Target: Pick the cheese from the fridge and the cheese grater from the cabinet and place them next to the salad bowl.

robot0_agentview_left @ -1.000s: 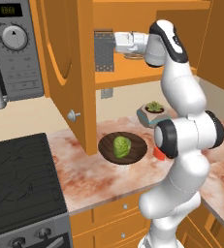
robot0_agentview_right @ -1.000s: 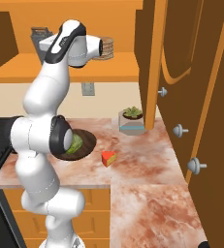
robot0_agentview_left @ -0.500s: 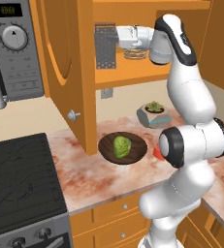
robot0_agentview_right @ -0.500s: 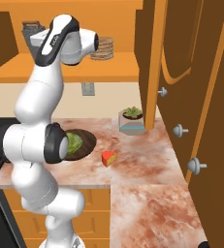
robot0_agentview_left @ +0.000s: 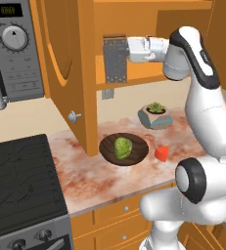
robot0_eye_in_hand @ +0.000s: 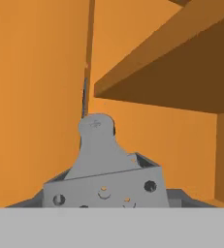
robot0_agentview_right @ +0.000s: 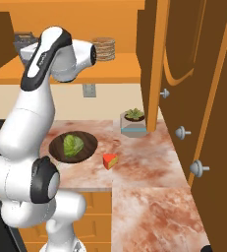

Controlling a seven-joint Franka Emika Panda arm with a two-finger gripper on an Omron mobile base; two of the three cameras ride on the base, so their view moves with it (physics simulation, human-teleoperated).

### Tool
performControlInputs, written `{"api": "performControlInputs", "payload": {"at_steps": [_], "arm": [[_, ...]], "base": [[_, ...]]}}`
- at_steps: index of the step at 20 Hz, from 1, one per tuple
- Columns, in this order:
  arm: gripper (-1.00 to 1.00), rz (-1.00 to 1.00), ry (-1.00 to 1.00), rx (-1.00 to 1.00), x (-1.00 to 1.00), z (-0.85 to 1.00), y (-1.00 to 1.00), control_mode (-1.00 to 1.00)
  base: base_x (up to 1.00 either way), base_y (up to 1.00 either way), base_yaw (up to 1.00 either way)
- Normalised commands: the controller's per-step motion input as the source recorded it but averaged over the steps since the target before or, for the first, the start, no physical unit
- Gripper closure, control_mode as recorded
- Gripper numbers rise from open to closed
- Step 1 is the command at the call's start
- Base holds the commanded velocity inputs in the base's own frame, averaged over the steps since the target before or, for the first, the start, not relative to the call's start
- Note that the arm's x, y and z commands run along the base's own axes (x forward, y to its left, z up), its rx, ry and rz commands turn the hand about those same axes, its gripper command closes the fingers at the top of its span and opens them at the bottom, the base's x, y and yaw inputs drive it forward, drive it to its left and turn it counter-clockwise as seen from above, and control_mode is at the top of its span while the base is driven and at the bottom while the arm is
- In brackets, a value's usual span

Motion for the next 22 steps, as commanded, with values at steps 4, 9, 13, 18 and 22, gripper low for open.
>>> {"api": "performControlInputs", "payload": {"at_steps": [4,9,13,18,22], "arm": [[1.0,-0.09,0.0,0.0,-1.0,0.0,0.0,-1.0],[1.0,-0.17,0.08,0.0,-1.0,0.01,0.0,-1.0],[1.0,-0.29,0.17,0.0,-0.94,0.0,-0.04,-1.0],[1.0,-0.3,0.1,0.0,-0.71,-0.02,-0.16,-1.0],[1.0,-0.23,0.03,0.0,-0.6,-0.08,-0.45,-1.0]], "base": [[0.0,0.0,0.0],[0.0,0.0,0.0],[0.0,0.0,0.0],[0.0,0.0,0.0],[0.0,0.0,0.0]]}}
